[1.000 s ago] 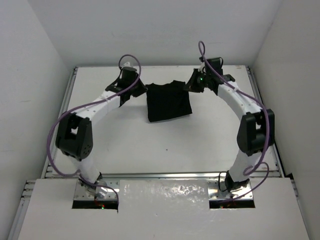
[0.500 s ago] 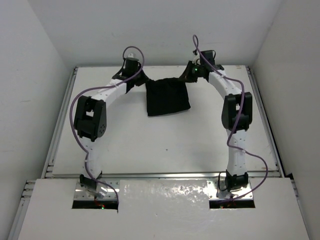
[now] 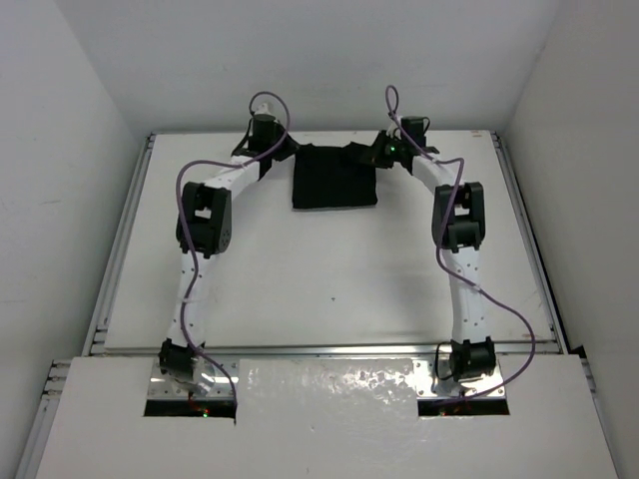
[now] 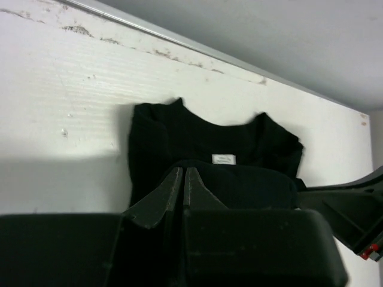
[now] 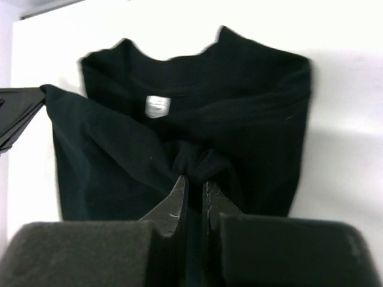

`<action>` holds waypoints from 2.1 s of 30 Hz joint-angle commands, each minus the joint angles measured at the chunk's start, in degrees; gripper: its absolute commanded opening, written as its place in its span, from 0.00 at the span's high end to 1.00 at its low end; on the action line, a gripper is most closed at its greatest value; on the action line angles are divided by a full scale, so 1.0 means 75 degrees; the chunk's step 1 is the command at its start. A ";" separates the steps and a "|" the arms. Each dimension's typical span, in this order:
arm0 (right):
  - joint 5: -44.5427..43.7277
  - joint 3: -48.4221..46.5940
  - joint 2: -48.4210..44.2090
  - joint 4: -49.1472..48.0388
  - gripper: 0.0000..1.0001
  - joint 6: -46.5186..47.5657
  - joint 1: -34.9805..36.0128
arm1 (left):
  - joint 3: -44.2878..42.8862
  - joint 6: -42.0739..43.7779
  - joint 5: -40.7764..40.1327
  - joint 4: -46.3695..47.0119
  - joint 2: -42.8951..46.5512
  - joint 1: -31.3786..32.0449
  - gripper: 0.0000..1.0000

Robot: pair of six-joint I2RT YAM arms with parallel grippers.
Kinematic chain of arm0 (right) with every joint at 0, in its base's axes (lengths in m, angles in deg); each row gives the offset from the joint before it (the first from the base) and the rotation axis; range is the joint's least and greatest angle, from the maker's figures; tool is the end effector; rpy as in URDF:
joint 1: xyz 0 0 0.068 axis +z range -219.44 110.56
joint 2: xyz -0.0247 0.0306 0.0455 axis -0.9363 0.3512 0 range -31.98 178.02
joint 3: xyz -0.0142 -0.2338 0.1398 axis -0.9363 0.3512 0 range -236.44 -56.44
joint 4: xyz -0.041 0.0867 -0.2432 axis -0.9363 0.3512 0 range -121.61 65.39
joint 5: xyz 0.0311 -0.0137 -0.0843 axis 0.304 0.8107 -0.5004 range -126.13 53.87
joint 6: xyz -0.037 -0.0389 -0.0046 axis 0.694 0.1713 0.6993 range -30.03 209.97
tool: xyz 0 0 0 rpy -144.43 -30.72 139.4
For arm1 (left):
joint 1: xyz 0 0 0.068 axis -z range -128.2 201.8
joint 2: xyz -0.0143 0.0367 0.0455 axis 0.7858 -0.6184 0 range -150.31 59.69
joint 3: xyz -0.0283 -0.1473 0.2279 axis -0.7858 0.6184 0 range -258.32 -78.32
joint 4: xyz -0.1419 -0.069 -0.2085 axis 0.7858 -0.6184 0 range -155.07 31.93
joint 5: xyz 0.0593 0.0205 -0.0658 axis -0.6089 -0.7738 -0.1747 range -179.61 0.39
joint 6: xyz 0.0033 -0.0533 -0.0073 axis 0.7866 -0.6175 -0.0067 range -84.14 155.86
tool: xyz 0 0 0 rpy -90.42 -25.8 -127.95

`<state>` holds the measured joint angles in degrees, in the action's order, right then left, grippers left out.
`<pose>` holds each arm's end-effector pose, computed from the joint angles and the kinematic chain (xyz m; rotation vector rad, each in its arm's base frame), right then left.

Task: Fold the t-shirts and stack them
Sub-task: Fold the long partially folded tshirt into a neat square

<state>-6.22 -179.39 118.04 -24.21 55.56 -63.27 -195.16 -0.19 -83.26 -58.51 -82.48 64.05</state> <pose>0.5752 0.0800 0.1282 0.2389 2.2310 0.9623 0.5602 -0.1257 0.1773 -0.3575 2.0472 -0.6386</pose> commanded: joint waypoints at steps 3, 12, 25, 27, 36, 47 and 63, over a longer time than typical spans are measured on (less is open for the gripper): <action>-0.0565 -0.1030 0.0517 -0.0916 0.60 0.0370 -0.0038 | -0.1377 -0.0150 0.0371 0.0587 -0.1010 -0.0087 0.95; -0.0918 -0.0753 -0.0863 -0.0927 0.29 0.0721 -0.0050 | -0.1462 0.0236 0.0244 0.0649 -0.0219 -0.0168 0.26; 0.1424 0.1781 -0.1675 -0.2170 1.00 -0.0402 0.0138 | 0.2758 0.0214 0.0721 -0.0246 0.2234 0.0686 0.40; 0.1508 0.1990 -0.1534 -0.2217 1.00 -0.0661 0.0149 | 0.2478 0.0225 0.1084 -0.0479 0.1673 0.0803 0.41; 0.0034 0.3243 -0.1052 0.0136 1.00 -0.1631 0.0360 | 0.1292 -0.0372 0.0890 -0.2095 0.0124 0.0910 0.47; -0.0332 1.1440 -0.5303 -0.3632 1.00 -0.3519 0.1274 | 0.7075 -0.0934 -0.0224 -0.1487 0.3695 0.1764 0.47; 0.1375 1.2493 -0.5943 -0.8666 1.00 -0.4093 0.1837 | 0.9672 -0.1380 -0.1105 -0.0878 0.6194 0.2316 0.46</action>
<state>-1.85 -83.38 65.91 -73.19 28.52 -49.37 -123.03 -11.18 -88.51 -63.10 -33.41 81.01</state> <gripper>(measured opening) 0.002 0.534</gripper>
